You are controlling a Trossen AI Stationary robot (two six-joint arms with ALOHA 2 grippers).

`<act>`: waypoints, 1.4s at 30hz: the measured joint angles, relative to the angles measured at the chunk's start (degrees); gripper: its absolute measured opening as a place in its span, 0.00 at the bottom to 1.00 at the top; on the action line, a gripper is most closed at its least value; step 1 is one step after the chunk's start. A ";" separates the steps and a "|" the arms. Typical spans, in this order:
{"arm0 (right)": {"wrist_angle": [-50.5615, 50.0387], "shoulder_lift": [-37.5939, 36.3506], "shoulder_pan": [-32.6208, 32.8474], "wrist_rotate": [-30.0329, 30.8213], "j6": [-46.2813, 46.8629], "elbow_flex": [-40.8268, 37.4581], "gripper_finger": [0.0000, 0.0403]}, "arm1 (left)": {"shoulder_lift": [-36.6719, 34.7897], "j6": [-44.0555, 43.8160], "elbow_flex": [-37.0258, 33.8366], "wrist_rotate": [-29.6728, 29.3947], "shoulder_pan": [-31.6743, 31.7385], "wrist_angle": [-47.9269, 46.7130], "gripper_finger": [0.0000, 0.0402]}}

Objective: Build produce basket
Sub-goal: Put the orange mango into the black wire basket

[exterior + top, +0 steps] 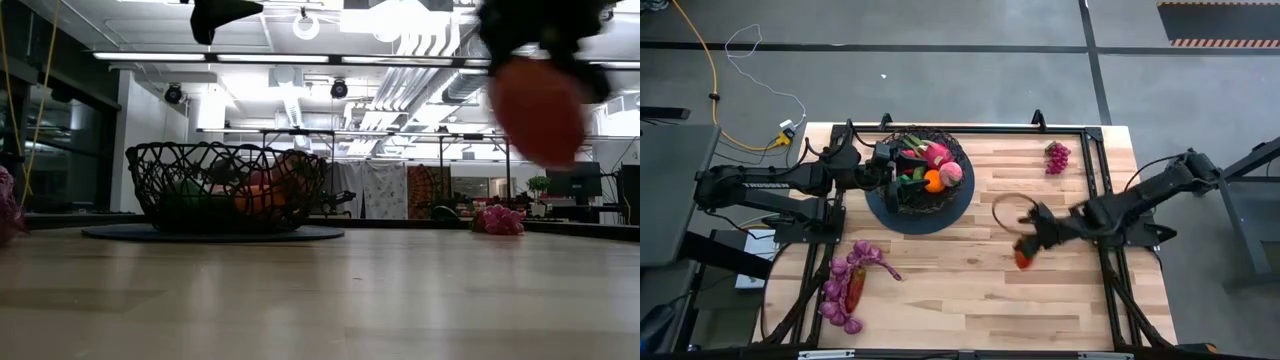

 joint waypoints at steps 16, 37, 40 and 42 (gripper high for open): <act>34.34 0.02 -23.65 -0.27 -36.50 0.00 0.59 | 0.00 -9.01 0.00 1.59 0.00 0.69 0.75; 21.18 0.42 -27.57 -1.03 -52.01 12.11 0.60 | 0.00 -10.31 0.00 2.92 1.99 4.97 0.76; 21.57 0.48 -27.68 -1.09 -51.79 12.11 0.60 | 0.00 -10.66 0.00 3.02 2.19 4.98 0.77; 22.48 0.48 -27.68 -1.09 -51.79 12.11 0.60 | 0.02 -10.62 0.00 3.02 2.19 4.97 0.79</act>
